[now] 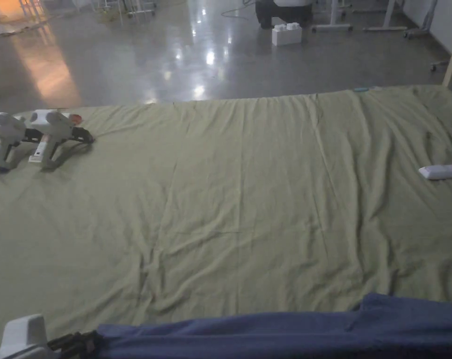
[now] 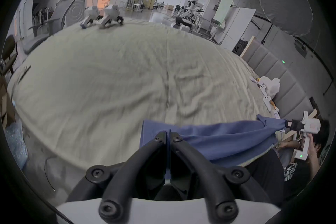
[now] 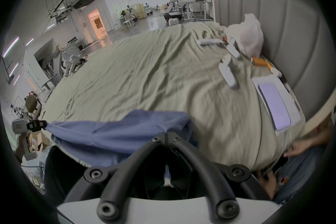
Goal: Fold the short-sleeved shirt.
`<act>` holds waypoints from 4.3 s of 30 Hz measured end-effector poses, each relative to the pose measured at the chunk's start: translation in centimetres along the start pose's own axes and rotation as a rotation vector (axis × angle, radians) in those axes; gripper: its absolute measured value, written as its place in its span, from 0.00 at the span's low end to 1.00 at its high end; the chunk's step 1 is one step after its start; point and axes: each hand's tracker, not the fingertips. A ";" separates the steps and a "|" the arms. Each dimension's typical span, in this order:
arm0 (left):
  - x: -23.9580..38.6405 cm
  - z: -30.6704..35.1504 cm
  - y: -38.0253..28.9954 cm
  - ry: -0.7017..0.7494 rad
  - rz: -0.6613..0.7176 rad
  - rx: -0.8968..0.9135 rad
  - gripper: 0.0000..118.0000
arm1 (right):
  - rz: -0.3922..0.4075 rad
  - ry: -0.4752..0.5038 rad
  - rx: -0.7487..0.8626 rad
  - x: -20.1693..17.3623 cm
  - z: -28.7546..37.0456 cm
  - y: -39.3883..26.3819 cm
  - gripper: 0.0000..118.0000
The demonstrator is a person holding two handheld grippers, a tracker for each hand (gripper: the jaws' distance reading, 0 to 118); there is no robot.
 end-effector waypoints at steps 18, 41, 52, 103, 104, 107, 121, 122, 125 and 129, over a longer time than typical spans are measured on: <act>0.7 8.0 1.2 0.083 -0.081 0.442 0.75 | 0.171 -0.082 0.165 -2.2 2.7 -2.9 0.71; 13.3 14.4 1.2 0.017 -0.338 0.700 0.00 | 0.263 0.054 0.615 -13.8 9.4 0.2 0.00; 3.5 10.8 1.6 -0.220 0.135 0.392 0.67 | 0.170 0.112 0.529 -13.2 8.1 -1.2 0.00; 17.6 -14.0 -1.2 -0.175 -0.099 -0.111 0.26 | -0.036 0.019 0.388 -7.5 9.6 -6.7 0.00; 17.8 -14.7 -1.2 -0.186 -0.086 -0.119 0.42 | -0.050 0.004 0.382 -6.7 9.8 -7.1 0.00; 17.3 -14.8 -0.7 -0.355 0.052 -0.124 0.74 | -0.114 -0.024 0.357 -4.7 9.6 -8.3 0.00; 14.6 -17.1 -2.2 -0.458 0.249 -0.256 0.01 | -0.192 -0.013 0.328 -4.2 7.9 -9.9 0.00; 15.1 -18.3 -3.1 -0.421 0.244 -0.306 0.01 | -0.186 -0.013 0.326 -4.4 7.9 -9.7 0.00; 15.7 -18.9 -3.3 -0.484 0.215 -0.295 0.01 | -0.156 -0.006 0.326 -4.8 8.3 -9.6 0.00; 14.4 -16.9 -1.3 -0.490 0.235 -0.253 0.20 | -0.140 0.001 0.305 -5.6 7.8 -9.3 0.00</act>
